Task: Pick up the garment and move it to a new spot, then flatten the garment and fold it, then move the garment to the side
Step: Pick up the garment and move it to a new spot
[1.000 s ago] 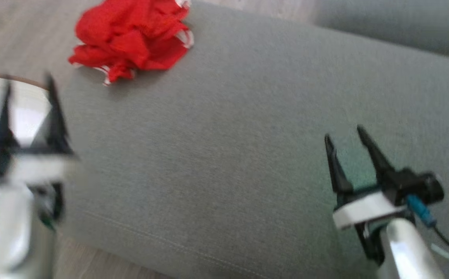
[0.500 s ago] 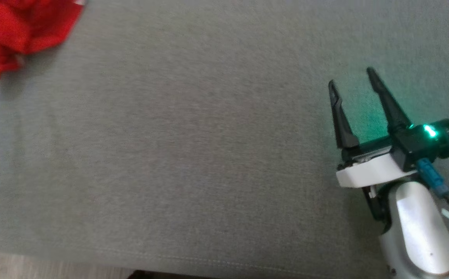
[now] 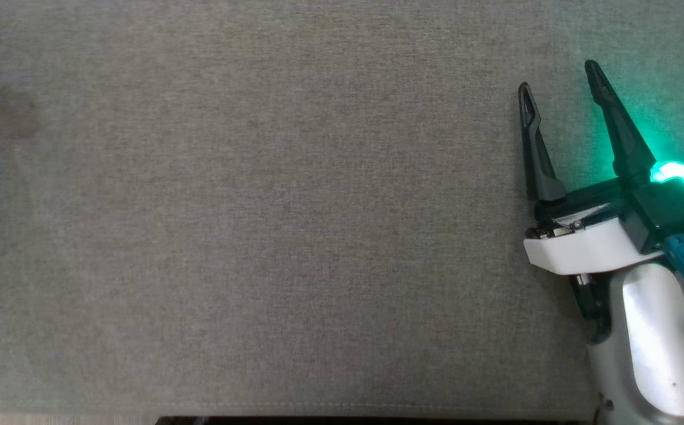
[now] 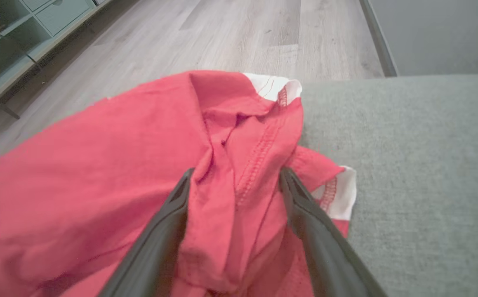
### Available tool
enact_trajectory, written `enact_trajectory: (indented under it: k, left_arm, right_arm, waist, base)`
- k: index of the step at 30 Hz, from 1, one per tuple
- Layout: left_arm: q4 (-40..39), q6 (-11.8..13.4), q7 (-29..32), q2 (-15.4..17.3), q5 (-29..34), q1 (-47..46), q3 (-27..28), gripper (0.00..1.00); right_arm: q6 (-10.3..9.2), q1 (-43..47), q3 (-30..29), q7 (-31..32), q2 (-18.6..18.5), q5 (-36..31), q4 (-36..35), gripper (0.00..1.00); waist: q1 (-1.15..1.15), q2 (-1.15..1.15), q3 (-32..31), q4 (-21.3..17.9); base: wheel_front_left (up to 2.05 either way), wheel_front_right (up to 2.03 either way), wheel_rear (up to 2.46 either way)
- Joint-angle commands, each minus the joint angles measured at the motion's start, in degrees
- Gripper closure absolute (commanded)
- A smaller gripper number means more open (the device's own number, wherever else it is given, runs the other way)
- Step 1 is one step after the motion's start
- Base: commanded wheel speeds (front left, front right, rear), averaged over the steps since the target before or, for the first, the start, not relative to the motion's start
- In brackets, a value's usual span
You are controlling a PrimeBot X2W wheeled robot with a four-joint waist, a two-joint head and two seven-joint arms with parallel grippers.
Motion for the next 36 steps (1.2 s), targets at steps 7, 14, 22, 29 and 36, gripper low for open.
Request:
enact_trajectory:
  k: [7,14,22,29,36]
  left_arm:
    - [2.8,1.6,-1.1,5.7,1.6,-2.6,0.3,1.00]
    - [3.3,1.4,-3.6,7.1,2.1,-3.8,-0.2,1.00]
    - [1.2,-0.1,-5.3,8.5,3.6,-5.9,-3.0,1.00]
    - [-3.2,-2.4,-5.1,5.4,3.5,-7.4,-8.6,1.00]
    - [-8.5,-3.1,-4.2,-3.1,-2.0,-5.2,-17.9,1.00]
  right_arm:
    - [0.42,-0.3,0.5,-0.8,0.0,0.9,0.7,0.00]
    - [0.42,-0.3,1.0,-1.9,0.0,2.3,2.5,0.00]
    - [0.42,0.8,1.0,-3.8,0.0,4.7,6.1,0.00]
    - [0.42,4.0,0.4,-5.6,0.0,7.8,10.4,0.00]
    - [0.42,8.2,-0.5,-6.8,0.0,10.1,13.7,0.00]
  waist:
    - [-0.01,0.00,-0.8,-0.6]
    - [-0.01,0.00,-4.4,-0.1]
    - [-0.01,0.00,-12.8,-0.3]
    - [-0.01,0.00,-22.4,-1.7]
    - [-0.01,0.00,-30.8,-3.9]
  base:
    - [0.00,0.00,0.00]
    - [0.00,0.00,0.00]
    - [0.00,0.00,0.00]
    - [0.00,0.00,0.00]
    - [0.00,0.00,0.00]
